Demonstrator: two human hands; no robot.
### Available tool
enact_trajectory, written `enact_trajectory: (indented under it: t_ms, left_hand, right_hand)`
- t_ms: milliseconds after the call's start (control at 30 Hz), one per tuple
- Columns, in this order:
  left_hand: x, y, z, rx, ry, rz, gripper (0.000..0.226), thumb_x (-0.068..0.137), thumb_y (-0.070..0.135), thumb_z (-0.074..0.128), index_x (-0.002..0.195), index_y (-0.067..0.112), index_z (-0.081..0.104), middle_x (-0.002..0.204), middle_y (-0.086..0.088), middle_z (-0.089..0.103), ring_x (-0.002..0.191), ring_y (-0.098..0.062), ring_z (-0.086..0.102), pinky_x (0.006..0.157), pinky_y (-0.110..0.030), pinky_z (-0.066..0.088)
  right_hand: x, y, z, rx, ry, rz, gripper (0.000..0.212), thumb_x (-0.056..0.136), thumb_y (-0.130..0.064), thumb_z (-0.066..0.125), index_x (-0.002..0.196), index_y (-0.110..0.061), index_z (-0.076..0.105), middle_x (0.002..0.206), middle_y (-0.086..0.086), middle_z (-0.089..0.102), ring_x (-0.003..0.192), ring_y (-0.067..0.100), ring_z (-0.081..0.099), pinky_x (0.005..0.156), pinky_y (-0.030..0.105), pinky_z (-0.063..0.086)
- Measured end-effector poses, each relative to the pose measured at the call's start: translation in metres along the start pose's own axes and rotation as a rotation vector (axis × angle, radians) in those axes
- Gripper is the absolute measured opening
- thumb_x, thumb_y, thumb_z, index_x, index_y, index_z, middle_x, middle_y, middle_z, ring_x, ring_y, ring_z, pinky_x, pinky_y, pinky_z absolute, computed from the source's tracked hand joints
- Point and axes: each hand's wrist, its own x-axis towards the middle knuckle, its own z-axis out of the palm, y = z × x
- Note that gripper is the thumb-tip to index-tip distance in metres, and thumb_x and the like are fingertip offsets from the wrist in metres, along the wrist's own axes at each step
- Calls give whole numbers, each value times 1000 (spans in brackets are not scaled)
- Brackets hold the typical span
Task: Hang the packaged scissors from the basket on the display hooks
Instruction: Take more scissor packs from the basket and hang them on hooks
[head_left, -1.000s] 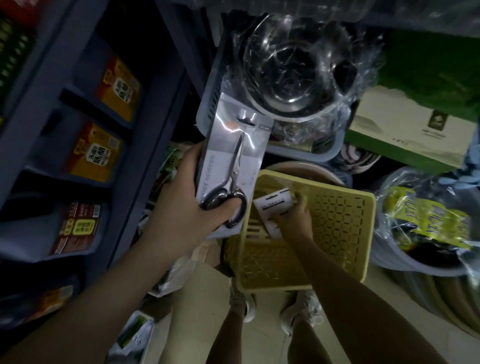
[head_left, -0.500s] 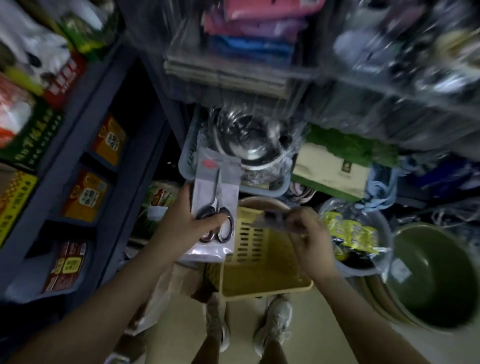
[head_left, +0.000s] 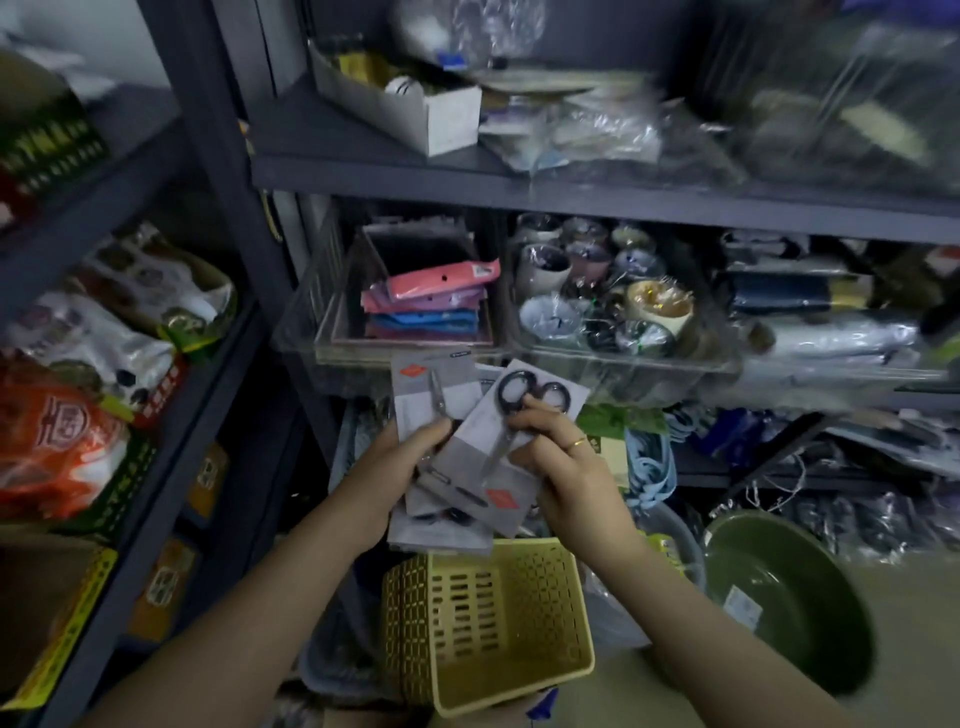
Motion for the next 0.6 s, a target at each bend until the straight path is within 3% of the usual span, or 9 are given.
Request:
enact_trajectory:
  t_ms: [67,167,233,300,400,500,600]
  left_hand:
    - [-4,8,2,-17,-13,20,32,84,35,59,115,32,60,96,3,74,85,-19,71,69,-31,55]
    - [-9,16,4,56,-74,42,36,80,25,65,117,23,61,108,-8,71,96,-27,68,83,-38,52]
    - [-10,21,5,116,-102,45,31,83,12,63,112,24,62,107,-8,71,96,-26,67,83,-38,52]
    - [-11,29,6,164,-118,72,35,83,7,62,113,24,60,106,-6,70,95,-24,67,80,-36,52]
    - [-10,44,8,207,-175,176,42,83,3,60,116,28,56,110,0,69,100,-18,66,85,-32,52]
    - [-11,61,14,286,-246,268,47,82,-1,61,111,36,55,105,15,69,100,-4,65,79,-18,53]
    - [-5,71,17,266,-221,301,40,83,5,62,114,30,56,109,10,68,101,-5,65,77,-16,53]
  right_hand:
    - [4,-4,-5,-24,-53,-2,11,84,-1,48,88,-11,44,121,14,52,129,26,37,105,23,30]
    - [12,-15,-18,-19,-238,27,22,82,3,48,97,-13,43,135,16,50,139,21,25,111,28,30]
    - [21,-27,-35,-124,-476,66,28,81,1,49,107,-11,47,151,9,36,145,16,14,104,34,39]
    - [31,-30,-55,-313,-617,50,44,81,-9,53,124,-14,48,157,0,26,146,19,18,92,39,48]
    - [50,-26,-73,-593,-560,-142,74,70,-40,69,136,-22,41,148,2,43,129,29,47,91,43,50]
    - [66,-8,-70,-645,-527,-304,96,61,-53,76,140,-25,30,139,6,50,129,29,46,102,46,40]
    - [84,4,-68,-549,-445,-377,91,60,-52,77,134,-22,35,119,6,57,114,22,45,100,37,37]
